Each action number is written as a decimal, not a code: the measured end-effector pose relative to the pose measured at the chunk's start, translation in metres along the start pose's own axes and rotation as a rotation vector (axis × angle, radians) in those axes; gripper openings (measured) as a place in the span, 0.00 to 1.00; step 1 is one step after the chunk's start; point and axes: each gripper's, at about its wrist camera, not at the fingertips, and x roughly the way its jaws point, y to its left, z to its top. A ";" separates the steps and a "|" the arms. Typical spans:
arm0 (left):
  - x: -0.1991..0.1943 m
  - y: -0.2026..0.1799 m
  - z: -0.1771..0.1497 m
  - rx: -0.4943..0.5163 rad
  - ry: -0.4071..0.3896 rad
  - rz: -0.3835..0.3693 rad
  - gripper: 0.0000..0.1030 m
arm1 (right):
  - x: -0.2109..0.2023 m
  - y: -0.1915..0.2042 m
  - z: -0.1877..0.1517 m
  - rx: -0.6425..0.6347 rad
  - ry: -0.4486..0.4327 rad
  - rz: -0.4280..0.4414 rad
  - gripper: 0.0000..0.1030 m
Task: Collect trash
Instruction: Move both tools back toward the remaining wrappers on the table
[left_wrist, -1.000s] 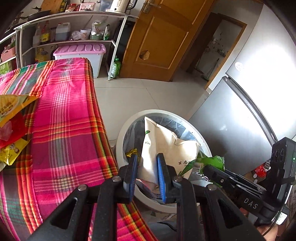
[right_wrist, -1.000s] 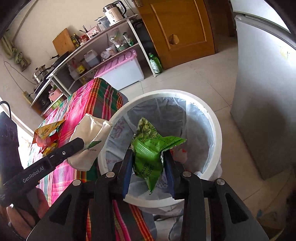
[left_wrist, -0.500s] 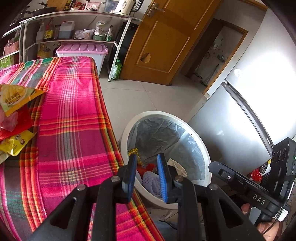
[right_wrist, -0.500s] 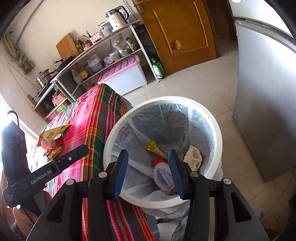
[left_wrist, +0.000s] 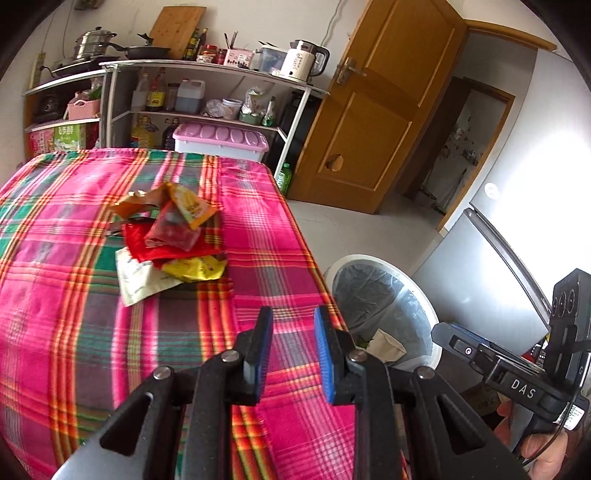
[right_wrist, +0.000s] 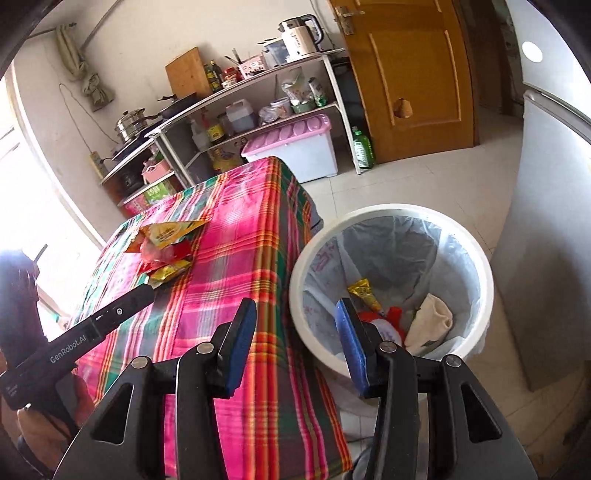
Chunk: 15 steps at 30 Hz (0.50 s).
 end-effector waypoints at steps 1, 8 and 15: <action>-0.007 0.007 -0.001 -0.008 -0.007 0.012 0.23 | 0.000 0.009 -0.002 -0.019 0.001 0.005 0.45; -0.044 0.043 -0.013 -0.057 -0.043 0.083 0.23 | 0.003 0.047 -0.009 -0.084 0.015 0.075 0.45; -0.063 0.069 -0.017 -0.099 -0.074 0.156 0.23 | 0.009 0.067 -0.007 -0.113 0.025 0.107 0.46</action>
